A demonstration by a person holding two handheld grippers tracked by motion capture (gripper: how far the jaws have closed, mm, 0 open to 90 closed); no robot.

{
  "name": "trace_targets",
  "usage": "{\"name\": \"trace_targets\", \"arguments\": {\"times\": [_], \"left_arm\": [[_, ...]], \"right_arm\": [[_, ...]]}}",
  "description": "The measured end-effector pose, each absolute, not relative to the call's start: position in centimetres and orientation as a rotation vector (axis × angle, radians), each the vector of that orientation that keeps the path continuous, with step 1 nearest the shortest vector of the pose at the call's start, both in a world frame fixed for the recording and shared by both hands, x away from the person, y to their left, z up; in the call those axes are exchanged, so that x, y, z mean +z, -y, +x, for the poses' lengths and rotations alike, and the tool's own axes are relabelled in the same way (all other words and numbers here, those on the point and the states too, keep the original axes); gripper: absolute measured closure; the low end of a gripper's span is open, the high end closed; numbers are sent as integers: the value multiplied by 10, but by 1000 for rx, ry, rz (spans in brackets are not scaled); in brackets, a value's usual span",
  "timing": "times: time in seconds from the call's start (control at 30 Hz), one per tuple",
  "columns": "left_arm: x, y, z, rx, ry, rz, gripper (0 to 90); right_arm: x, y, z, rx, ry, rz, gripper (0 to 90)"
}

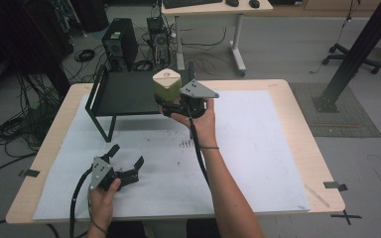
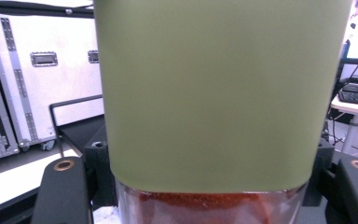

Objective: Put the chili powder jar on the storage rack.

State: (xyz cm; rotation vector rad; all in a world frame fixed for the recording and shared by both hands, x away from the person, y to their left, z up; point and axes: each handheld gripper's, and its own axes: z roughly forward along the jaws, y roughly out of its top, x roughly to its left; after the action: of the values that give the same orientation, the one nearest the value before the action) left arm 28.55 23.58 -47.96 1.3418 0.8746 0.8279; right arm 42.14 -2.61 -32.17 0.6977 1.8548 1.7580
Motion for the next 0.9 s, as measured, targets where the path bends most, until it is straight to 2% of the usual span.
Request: {"name": "trace_targets", "arguments": {"times": [0.9], "left_arm": [[-480,-236,285,827,-871,1342,4]], "right_arm": [[-315,11,449,1688,-1833,769,297]]}}
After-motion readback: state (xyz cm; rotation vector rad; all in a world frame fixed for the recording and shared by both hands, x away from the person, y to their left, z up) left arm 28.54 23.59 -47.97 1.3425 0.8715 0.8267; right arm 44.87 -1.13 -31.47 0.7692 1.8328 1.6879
